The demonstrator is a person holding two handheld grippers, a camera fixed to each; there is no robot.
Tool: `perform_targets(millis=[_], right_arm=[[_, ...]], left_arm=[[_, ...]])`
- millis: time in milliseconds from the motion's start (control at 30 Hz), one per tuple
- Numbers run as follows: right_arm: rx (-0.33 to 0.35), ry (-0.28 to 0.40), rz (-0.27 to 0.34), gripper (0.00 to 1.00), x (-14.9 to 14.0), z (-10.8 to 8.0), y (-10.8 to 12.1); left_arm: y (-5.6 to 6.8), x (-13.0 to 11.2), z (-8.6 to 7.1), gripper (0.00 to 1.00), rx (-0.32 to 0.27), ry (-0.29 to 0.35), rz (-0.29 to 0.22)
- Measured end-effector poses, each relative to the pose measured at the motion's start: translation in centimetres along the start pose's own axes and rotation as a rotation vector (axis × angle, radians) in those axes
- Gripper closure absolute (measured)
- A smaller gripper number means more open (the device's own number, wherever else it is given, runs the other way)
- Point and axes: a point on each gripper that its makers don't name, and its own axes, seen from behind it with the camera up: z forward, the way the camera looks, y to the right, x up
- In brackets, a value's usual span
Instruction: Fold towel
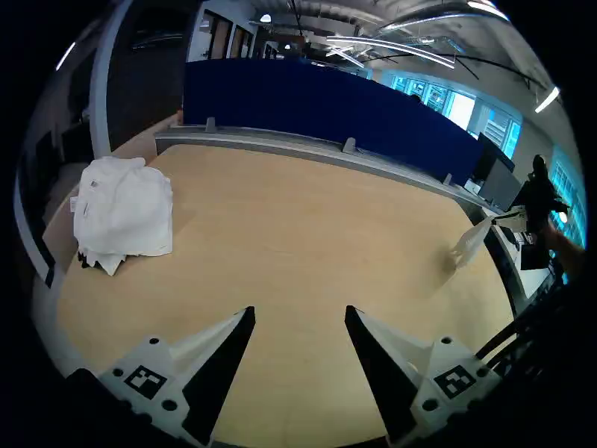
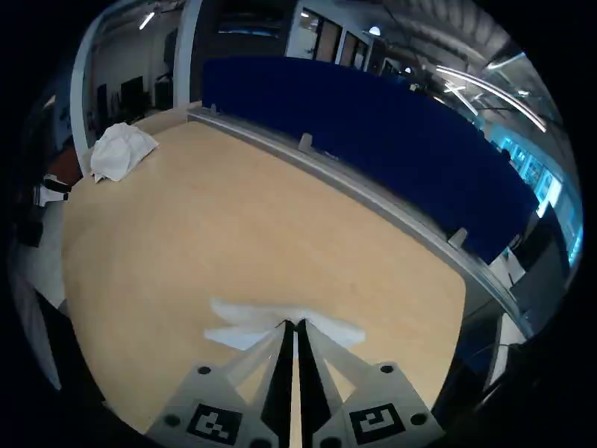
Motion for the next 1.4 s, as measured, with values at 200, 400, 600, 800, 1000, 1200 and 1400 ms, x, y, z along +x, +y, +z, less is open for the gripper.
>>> perform_targets(millis=[200,400,600,800,1000,1200,1400], right_arm=[[-0.007,-0.026,0.016,0.97,-2.8,-0.6,0.6],[-0.024,-0.067,0.04,0.97,-6.4,-1.3,1.1],[-0.04,-0.135,0.059,0.97,-11.1,-1.8,1.1],[-0.057,-0.194,0.111,0.97,-15.8,-1.6,0.7],[-0.088,-0.228,0.186,0.97,-19.2,-1.4,0.5],[-0.118,-0.265,0.251,0.97,-21.8,-1.2,0.4],[-0.137,-0.311,0.294,0.97,-24.2,-1.0,0.1]], left_arm=[[0.7,0.1,0.2,0.11,-0.006,-0.004,0.014],[1.3,-0.1,0.3,0.11,-0.012,-0.01,0.019],[1.7,-0.4,0.4,0.11,-0.015,-0.014,0.028],[1.9,-0.8,0.4,0.11,-0.015,-0.021,0.034],[2.2,-0.9,0.4,0.11,-0.015,-0.024,0.044],[2.3,-0.9,0.5,0.11,-0.013,-0.024,0.048],[2.2,-1.1,0.4,0.11,-0.008,-0.025,0.047]])
